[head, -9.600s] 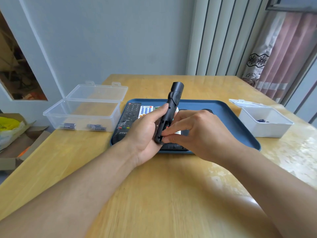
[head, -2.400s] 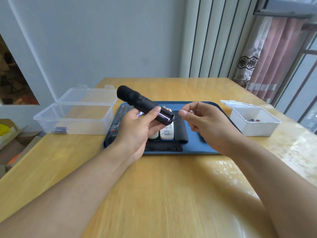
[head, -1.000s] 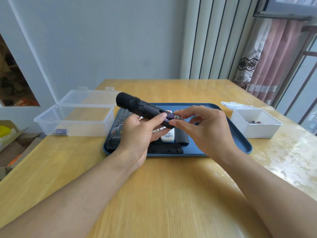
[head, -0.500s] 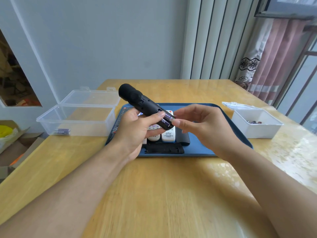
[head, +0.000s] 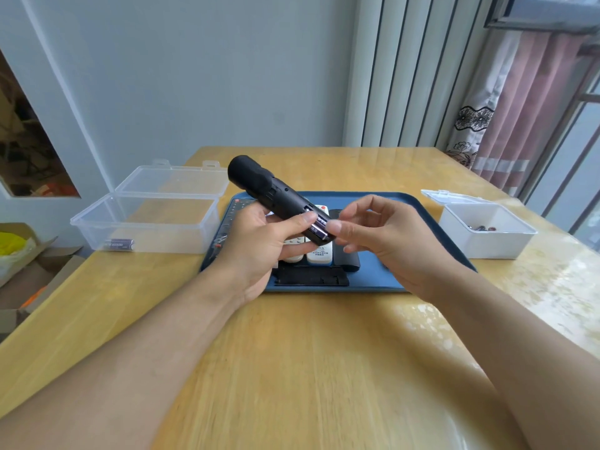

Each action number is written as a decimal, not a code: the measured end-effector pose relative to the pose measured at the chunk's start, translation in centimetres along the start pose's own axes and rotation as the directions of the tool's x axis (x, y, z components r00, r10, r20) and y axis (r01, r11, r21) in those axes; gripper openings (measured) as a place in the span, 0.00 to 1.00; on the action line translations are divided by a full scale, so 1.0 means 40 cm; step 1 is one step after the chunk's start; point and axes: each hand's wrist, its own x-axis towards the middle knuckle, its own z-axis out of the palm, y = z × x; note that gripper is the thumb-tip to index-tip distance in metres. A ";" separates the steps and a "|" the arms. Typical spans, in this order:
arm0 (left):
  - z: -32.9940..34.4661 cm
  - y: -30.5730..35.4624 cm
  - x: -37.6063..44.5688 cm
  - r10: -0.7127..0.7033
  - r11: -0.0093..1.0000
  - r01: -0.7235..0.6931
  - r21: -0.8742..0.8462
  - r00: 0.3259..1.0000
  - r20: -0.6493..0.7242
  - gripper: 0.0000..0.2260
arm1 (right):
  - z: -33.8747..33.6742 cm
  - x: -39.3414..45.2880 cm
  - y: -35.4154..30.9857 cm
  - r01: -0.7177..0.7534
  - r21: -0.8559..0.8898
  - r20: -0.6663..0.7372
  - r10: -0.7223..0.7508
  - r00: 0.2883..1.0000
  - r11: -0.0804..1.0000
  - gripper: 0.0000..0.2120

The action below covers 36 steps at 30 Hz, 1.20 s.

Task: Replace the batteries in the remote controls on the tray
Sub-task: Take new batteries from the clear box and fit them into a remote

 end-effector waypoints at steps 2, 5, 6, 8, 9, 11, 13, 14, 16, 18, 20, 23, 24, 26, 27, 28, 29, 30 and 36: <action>-0.003 0.004 0.004 0.017 0.999 -0.018 -0.029 0.999 -0.036 0.04 | -0.006 0.000 0.001 0.120 -0.305 -0.072 -0.149 0.986 0.945 0.11; -0.010 0.009 0.008 0.032 0.997 -0.038 -0.069 0.996 -0.080 0.04 | -0.007 -0.007 0.002 0.209 -0.624 0.072 -0.211 0.975 0.753 0.10; -0.011 0.011 0.009 0.036 0.996 -0.043 -0.073 0.995 -0.089 0.05 | -0.003 -0.012 0.004 0.208 -0.679 0.137 -0.156 0.978 0.704 0.14; -0.009 0.011 0.008 0.038 0.996 -0.046 -0.077 0.995 -0.092 0.06 | 0.011 -0.021 0.008 0.216 -0.771 0.237 -0.043 0.970 0.599 0.19; -0.007 0.011 0.007 0.037 0.996 -0.044 -0.083 0.995 -0.091 0.06 | 0.020 -0.026 0.008 0.224 -0.805 0.269 0.001 0.963 0.549 0.20; -0.005 0.010 0.007 0.030 0.993 -0.040 -0.107 0.995 -0.094 0.06 | 0.032 -0.030 0.005 0.236 -0.848 0.295 0.053 0.954 0.475 0.19; -0.005 0.008 0.009 0.026 0.992 -0.039 -0.122 0.994 -0.105 0.05 | 0.037 -0.031 0.001 0.236 -0.858 0.292 0.054 0.955 0.456 0.16; -0.005 0.008 0.009 0.027 0.991 -0.041 -0.124 0.993 -0.112 0.05 | 0.037 -0.032 0.000 0.240 -0.857 0.292 0.045 0.955 0.455 0.15; -0.005 0.005 0.010 0.030 0.991 -0.046 -0.129 0.992 -0.124 0.04 | 0.038 -0.032 0.001 0.250 -0.851 0.294 0.026 0.955 0.462 0.13; -0.006 0.004 0.012 0.030 0.989 -0.049 -0.141 0.991 -0.132 0.03 | 0.040 -0.029 0.008 0.241 -0.829 0.286 0.012 0.958 0.504 0.12; -0.007 0.002 0.015 0.026 0.987 -0.048 -0.156 0.990 -0.142 0.03 | 0.037 -0.028 0.017 0.232 -0.792 0.271 -0.015 0.963 0.565 0.11; -0.011 0.002 0.020 0.023 0.982 -0.056 -0.179 0.983 -0.183 0.03 | 0.025 -0.029 0.006 0.260 -0.670 0.262 -0.106 0.959 0.696 0.08; -0.013 0.002 0.022 0.020 0.981 -0.059 -0.186 0.979 -0.202 0.03 | 0.018 -0.028 -0.003 0.256 -0.623 0.254 -0.118 0.960 0.739 0.08; -0.018 0.006 0.027 0.017 0.975 -0.069 -0.210 0.971 -0.239 0.03 | 0.007 -0.023 -0.016 0.220 -0.485 0.270 -0.095 0.958 0.846 0.06; -0.021 0.008 0.028 0.011 0.973 -0.068 -0.220 0.968 -0.252 0.03 | 0.006 -0.021 -0.018 0.195 -0.361 0.286 -0.091 0.954 0.912 0.05; -0.024 0.011 0.031 0.000 0.970 -0.062 -0.234 0.966 -0.258 0.03 | 0.008 -0.018 -0.018 0.171 -0.221 0.282 -0.105 0.954 0.960 0.05; -0.025 0.013 0.032 -0.022 0.965 -0.046 -0.259 0.967 -0.255 0.04 | 0.009 -0.014 -0.015 0.145 -0.104 0.249 -0.115 0.962 0.984 0.04; -0.024 0.016 0.032 -0.051 0.956 -0.022 -0.292 0.969 -0.240 0.07 | 0.011 -0.011 -0.012 0.121 -0.024 0.193 -0.114 0.975 0.992 0.05; 0.004 0.006 0.008 -0.082 0.964 0.071 -0.257 0.996 -0.031 0.13 | 0.015 -0.003 0.004 0.031 0.008 -0.052 -0.030 0.998 0.999 0.13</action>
